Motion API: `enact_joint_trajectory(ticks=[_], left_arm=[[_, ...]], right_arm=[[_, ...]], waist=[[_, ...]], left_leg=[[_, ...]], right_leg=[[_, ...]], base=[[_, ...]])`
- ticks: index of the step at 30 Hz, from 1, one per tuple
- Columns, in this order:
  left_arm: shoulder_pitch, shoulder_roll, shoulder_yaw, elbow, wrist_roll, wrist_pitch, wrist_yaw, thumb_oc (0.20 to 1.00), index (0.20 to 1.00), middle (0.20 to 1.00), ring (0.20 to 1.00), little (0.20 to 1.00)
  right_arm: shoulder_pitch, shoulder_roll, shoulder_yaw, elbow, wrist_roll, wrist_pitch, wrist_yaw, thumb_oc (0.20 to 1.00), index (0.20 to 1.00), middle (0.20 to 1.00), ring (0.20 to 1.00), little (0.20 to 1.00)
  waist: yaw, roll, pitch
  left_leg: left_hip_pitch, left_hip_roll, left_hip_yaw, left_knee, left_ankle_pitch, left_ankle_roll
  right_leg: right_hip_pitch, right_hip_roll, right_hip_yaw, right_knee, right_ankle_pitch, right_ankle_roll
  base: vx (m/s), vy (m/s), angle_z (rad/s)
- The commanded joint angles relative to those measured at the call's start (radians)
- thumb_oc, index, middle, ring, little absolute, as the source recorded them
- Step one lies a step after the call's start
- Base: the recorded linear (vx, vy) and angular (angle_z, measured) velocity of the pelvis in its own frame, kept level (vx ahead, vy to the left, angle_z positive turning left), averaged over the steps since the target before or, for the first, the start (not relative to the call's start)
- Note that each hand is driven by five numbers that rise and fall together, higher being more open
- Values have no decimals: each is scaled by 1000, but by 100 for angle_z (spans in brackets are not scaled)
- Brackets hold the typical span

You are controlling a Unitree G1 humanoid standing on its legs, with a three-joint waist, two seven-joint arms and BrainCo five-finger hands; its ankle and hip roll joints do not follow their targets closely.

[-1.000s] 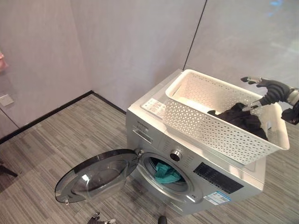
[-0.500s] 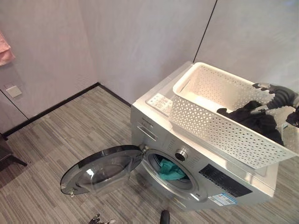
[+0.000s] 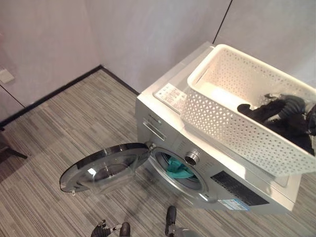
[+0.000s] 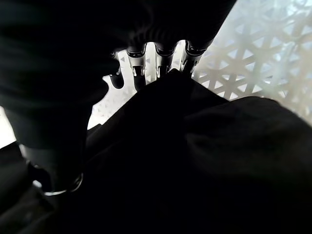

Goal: Grab the laundry basket,head to the washer,open it,put in the laundry and shut it.

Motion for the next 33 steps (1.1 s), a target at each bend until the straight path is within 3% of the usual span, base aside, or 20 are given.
enact_joint_trajectory(ticks=[1,11,12,13,19,24,25,28,33], left_arm=[[-51,18,-41,-10,-60,-36,-13,1000,1000,1000,1000,1000],[-81,8,-68,-31,-81,-43,-14,1000,1000,1000,1000,1000],[-83,9,-70,-29,-79,-43,-14,1000,1000,1000,1000,1000],[-83,7,-70,-23,-79,-43,-14,1000,1000,1000,1000,1000],[-82,6,-58,4,-64,-45,-2,1000,1000,1000,1000,1000],[-72,5,-51,26,-53,-46,3,1000,1000,1000,1000,1000],[-72,4,-50,39,-43,-45,5,1000,1000,1000,1000,1000],[-68,5,-51,52,-29,-44,6,1000,1000,1000,1000,1000],[-50,0,-22,91,-2,-31,20,1000,1000,1000,1000,1000]], right_arm=[[-57,28,74,50,-46,14,18,1000,1000,1000,1000,1000],[36,71,101,-90,14,18,99,1000,1000,1000,1000,1000],[30,71,104,-92,28,20,104,859,859,859,859,859],[25,77,102,-88,43,18,105,200,200,200,200,200],[-23,70,54,-66,127,-7,50,200,200,200,200,200],[-28,47,-62,-22,234,-25,-13,200,200,200,200,200],[-14,48,-152,-4,310,-37,-49,200,200,200,200,200],[-16,55,-209,7,355,-44,-77,200,200,200,200,200],[4,84,-431,-39,449,-85,-212,200,200,200,200,200]], waist=[[27,-56,23],[29,-55,42],[30,-53,41],[30,-52,40],[27,-51,23],[23,-55,-1],[23,-54,-10],[20,-55,-23],[17,-44,-60]], left_leg=[[-24,33,52,3,71,-41],[-61,48,49,3,99,-51],[-60,49,50,3,100,-51],[-58,49,52,3,99,-51],[-20,45,62,3,81,-45],[16,39,68,3,58,-40],[35,37,70,3,46,-38],[47,33,72,3,38,-34],[92,22,77,3,11,-21]], right_leg=[[67,-14,-3,14,-97,61],[40,-2,-4,10,-96,55],[41,-2,-4,10,-96,54],[43,-2,-3,10,-96,55],[72,-6,7,10,-99,56],[108,-11,6,10,-108,58],[127,-13,8,10,-110,60],[140,-16,10,10,-112,60],[178,-22,16,16,-119,62]], base=[[-6,-60,19],[-3,-18,3],[0,0,0],[0,0,0],[6,17,0],[3,6,0],[4,28,3],[11,25,0],[13,38,-3]])
